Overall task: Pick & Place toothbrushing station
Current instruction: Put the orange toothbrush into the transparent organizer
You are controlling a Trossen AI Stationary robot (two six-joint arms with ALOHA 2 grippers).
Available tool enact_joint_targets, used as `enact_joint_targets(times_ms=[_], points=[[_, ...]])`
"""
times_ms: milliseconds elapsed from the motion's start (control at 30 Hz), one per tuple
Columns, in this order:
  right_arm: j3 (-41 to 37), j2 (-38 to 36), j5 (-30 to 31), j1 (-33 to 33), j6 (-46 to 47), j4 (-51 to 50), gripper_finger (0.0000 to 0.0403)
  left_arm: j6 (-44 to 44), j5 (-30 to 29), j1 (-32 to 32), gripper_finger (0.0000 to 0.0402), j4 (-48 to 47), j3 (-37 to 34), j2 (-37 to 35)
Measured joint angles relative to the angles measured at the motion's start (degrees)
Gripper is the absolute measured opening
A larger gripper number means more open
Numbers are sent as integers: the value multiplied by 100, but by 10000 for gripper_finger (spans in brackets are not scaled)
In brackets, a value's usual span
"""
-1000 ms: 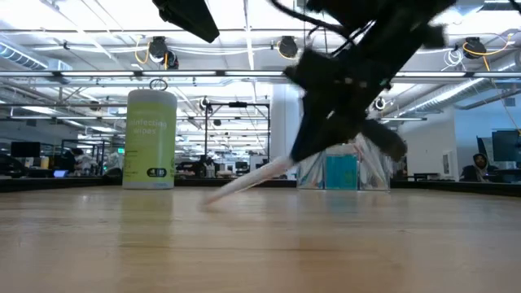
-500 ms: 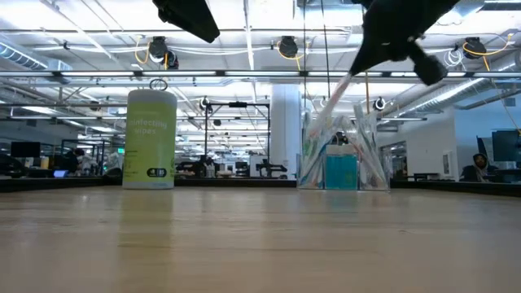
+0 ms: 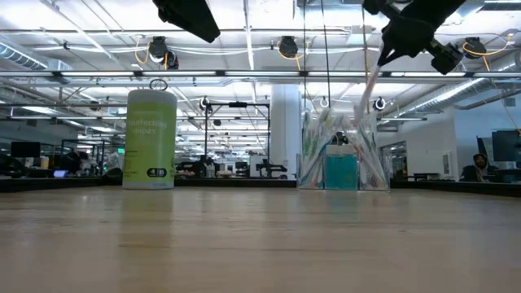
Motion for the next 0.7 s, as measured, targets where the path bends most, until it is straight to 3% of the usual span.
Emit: enact_joint_targets(times_ms=[367, 700], points=[[-652, -28, -36, -994, -736, 240, 0, 7, 0, 0, 196, 27, 0, 0], [-1687, -32, -804, -1383, -1776, 2174, 0, 7, -2, 17, 196, 34, 0, 0]])
